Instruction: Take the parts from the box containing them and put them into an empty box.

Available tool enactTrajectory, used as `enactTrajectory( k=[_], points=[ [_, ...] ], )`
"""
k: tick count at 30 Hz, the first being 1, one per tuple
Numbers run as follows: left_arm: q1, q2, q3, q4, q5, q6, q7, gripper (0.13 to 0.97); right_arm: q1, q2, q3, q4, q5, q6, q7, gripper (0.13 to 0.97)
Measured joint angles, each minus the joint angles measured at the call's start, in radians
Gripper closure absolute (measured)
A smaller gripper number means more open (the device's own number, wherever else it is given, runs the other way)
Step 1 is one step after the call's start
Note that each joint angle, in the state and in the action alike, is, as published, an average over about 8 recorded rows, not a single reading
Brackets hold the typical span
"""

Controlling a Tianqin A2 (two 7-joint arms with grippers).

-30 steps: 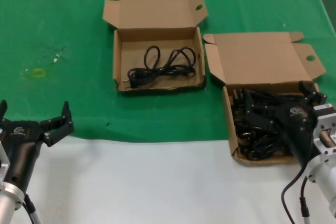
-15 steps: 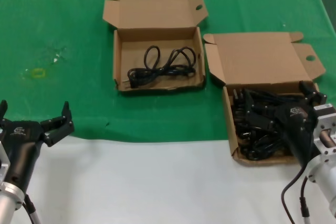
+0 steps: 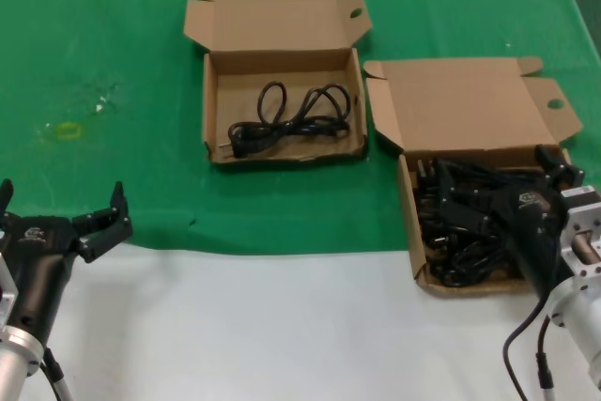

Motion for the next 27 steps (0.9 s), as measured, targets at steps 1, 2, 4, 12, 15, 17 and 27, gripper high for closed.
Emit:
enactTrajectory(
  k=[1, 2, 4, 12, 15, 17, 27],
  points=[
    [0.0, 0.0, 0.0, 0.0, 0.0, 0.0, 0.0, 0.132, 0.0, 0.0, 0.0, 0.0, 0.0, 0.0, 0.0, 0.129],
    [0.0, 0.0, 0.0, 0.0, 0.0, 0.0, 0.0, 0.132, 0.0, 0.0, 0.0, 0.0, 0.0, 0.0, 0.0, 0.129],
    [0.0, 0.0, 0.0, 0.0, 0.0, 0.0, 0.0, 0.132, 0.0, 0.0, 0.0, 0.0, 0.0, 0.0, 0.0, 0.129],
    [0.0, 0.0, 0.0, 0.0, 0.0, 0.0, 0.0, 0.132, 0.0, 0.0, 0.0, 0.0, 0.0, 0.0, 0.0, 0.129],
    [0.0, 0.0, 0.0, 0.0, 0.0, 0.0, 0.0, 0.132, 0.0, 0.0, 0.0, 0.0, 0.0, 0.0, 0.0, 0.129],
    [0.0, 0.0, 0.0, 0.0, 0.0, 0.0, 0.0, 0.132, 0.0, 0.0, 0.0, 0.0, 0.0, 0.0, 0.0, 0.129],
    [0.0, 0.0, 0.0, 0.0, 0.0, 0.0, 0.0, 0.132, 0.0, 0.0, 0.0, 0.0, 0.0, 0.0, 0.0, 0.129]
  ],
)
